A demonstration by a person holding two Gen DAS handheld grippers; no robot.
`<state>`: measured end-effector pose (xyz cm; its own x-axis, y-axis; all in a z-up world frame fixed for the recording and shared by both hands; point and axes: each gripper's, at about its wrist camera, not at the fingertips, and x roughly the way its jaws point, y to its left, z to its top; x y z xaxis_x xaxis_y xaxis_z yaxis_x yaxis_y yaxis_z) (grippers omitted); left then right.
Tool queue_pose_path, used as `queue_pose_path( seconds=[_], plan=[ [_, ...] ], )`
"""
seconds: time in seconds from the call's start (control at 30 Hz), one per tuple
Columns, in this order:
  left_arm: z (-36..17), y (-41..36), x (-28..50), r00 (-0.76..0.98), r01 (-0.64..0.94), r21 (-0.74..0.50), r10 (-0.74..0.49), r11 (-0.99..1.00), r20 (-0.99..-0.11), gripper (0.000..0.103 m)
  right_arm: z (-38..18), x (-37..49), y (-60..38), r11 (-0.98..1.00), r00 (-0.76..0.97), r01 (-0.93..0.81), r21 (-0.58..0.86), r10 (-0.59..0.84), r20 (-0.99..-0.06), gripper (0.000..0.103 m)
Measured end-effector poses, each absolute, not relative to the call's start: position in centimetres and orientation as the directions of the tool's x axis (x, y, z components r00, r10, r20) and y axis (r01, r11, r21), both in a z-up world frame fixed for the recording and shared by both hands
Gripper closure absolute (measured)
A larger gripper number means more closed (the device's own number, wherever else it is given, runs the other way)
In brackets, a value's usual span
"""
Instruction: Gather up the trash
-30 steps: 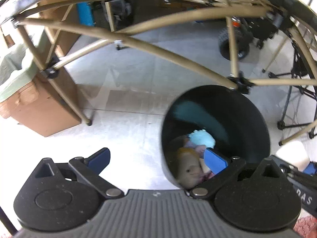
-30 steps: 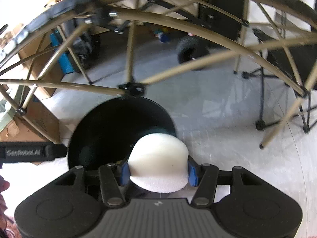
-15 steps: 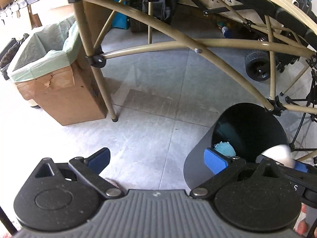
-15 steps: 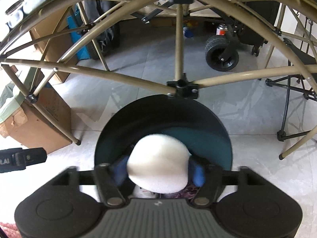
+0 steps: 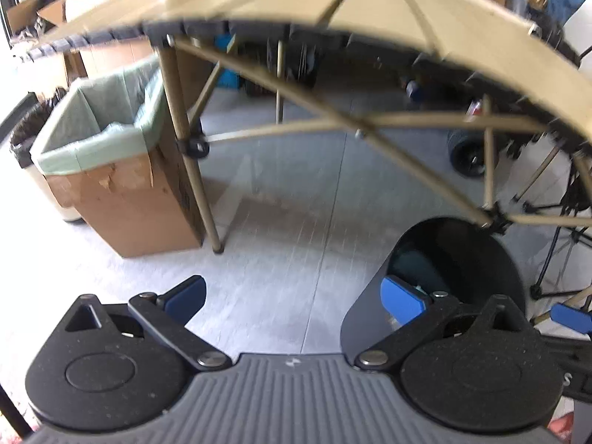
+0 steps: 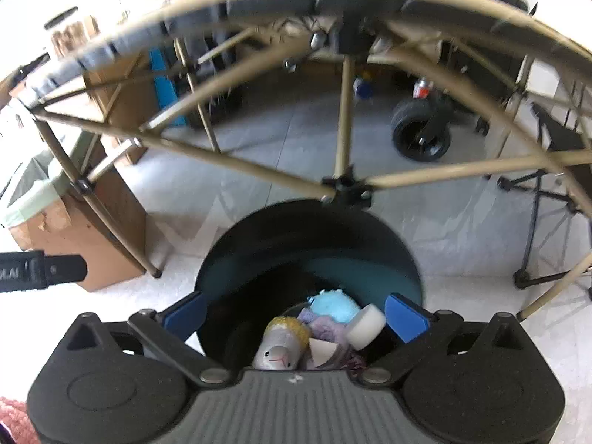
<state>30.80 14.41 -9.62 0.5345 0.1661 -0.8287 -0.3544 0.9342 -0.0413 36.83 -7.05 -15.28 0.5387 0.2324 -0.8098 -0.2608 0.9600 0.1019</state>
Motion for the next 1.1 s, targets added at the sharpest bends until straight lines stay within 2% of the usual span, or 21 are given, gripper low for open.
queue_pose_path(
  seconds=[0.17,0.53,0.83,1.1],
  plan=[
    [-5.7,12.5,27.8,0.609,-0.323,-0.049,0.168,0.945,-0.775,0.000,-11.1,32.7,-9.4,0.956,0.601,-0.272,0.111,0.258,-0.756,0.000],
    [1.4,7.1,18.3,0.737,-0.130,0.003,0.099,0.991,-0.669,0.000,-2.6,20.9,-13.6,0.937,0.679,-0.331,0.109,0.317,-0.663,0.000],
    [1.8,4.5,12.4,0.786,-0.065,0.001,0.052,0.998,-0.616,0.000,-1.1,14.8,-16.0,0.934,0.659,-0.333,0.127,0.327,-0.677,0.000],
    [0.5,4.4,11.2,0.783,-0.051,-0.008,0.035,0.999,-0.621,0.000,-1.7,13.1,-16.6,0.941,0.667,-0.313,0.129,0.314,-0.676,0.000]
  ],
)
